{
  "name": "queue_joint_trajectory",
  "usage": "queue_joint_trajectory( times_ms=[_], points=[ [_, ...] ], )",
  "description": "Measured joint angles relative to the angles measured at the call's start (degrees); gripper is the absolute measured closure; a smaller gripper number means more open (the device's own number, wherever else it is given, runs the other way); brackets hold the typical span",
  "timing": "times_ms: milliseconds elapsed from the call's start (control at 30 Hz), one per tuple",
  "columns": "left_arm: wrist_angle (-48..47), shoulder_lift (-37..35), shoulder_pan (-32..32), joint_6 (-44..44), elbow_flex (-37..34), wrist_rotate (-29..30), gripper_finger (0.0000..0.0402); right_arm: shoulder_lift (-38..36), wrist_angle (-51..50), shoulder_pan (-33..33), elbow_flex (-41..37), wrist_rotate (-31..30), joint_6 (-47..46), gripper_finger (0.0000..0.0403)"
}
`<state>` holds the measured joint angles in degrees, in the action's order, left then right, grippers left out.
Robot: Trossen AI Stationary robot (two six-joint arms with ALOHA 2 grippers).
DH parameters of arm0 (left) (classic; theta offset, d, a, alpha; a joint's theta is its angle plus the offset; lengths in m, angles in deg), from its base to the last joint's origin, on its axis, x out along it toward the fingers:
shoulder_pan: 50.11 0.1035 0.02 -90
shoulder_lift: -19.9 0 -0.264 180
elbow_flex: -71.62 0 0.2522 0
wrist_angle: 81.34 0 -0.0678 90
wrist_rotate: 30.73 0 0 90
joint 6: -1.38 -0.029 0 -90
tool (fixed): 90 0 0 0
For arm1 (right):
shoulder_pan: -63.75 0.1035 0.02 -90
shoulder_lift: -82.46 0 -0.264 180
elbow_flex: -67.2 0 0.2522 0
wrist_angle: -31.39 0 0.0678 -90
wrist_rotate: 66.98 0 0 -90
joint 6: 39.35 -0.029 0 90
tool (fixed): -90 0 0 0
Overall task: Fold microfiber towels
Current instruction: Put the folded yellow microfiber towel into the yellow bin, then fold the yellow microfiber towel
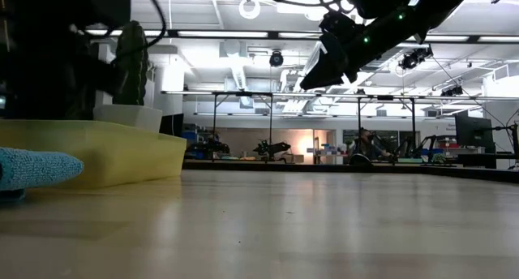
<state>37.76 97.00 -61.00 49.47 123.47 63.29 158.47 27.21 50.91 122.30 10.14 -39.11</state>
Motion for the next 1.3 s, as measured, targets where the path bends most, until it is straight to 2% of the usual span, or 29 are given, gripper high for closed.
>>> queue_joint_trajectory(
  times_ms=[233,433,500,567,633,700,767,867,933,1000,1067,1133,1300],
  points=[
    [-1.0,-1.0,0.0,1.4,-1.6,-1.1,0.0401,0.0,0.1,0.0,0.0,0.0,0.0,0.0324],
    [-4.5,-2.6,0.0,-7.2,6.2,-1.3,0.0401,-0.1,-0.7,0.0,0.9,-0.5,1.4,0.0324],
    [-7.4,-3.6,0.0,-10.7,10.1,2.1,0.0401,-0.9,-0.8,0.0,1.8,-0.6,1.7,0.0324],
    [-7.6,-5.9,0.0,-15.7,13.6,8.1,0.0401,-2.3,-1.7,0.0,2.6,-0.6,1.7,0.0324],
    [-2.6,-9.0,0.1,-23.7,14.7,14.2,0.0401,-4.2,-2.5,0.2,3.4,-0.2,1.9,0.0324],
    [6.3,-12.7,1.9,-34.5,13.4,16.3,0.0401,-6.6,-2.5,0.6,3.6,0.3,2.2,0.0324],
    [18.8,-16.8,5.6,-44.8,10.5,11.5,0.0401,-8.6,-2.1,1.0,3.7,1.8,2.2,0.0324],
    [39.3,-22.1,14.5,-55.8,2.6,-2.9,0.0401,-11.0,-2.0,1.7,3.7,5.5,1.0,0.0324],
    [51.8,-23.7,21.6,-57.9,-3.5,-13.1,0.0401,-11.8,-1.9,2.3,3.7,7.4,-0.2,0.0324],
    [62.4,-23.8,28.2,-56.0,-8.4,-20.2,0.0401,-12.1,-1.7,3.3,3.7,8.6,-0.4,0.0324],
    [70.0,-23.0,33.0,-51.0,-11.7,-22.3,0.0401,-12.1,-1.1,4.4,3.7,8.7,-0.3,0.0324],
    [73.2,-22.1,34.9,-47.2,-13.3,-22.3,0.0401,-12.0,-1.1,5.6,3.7,8.8,-0.4,0.0324],
    [75.8,-21.9,32.6,-45.8,-14.0,-20.1,0.0401,-11.9,-0.6,8.1,3.6,8.2,-0.4,0.0324]
  ],
)
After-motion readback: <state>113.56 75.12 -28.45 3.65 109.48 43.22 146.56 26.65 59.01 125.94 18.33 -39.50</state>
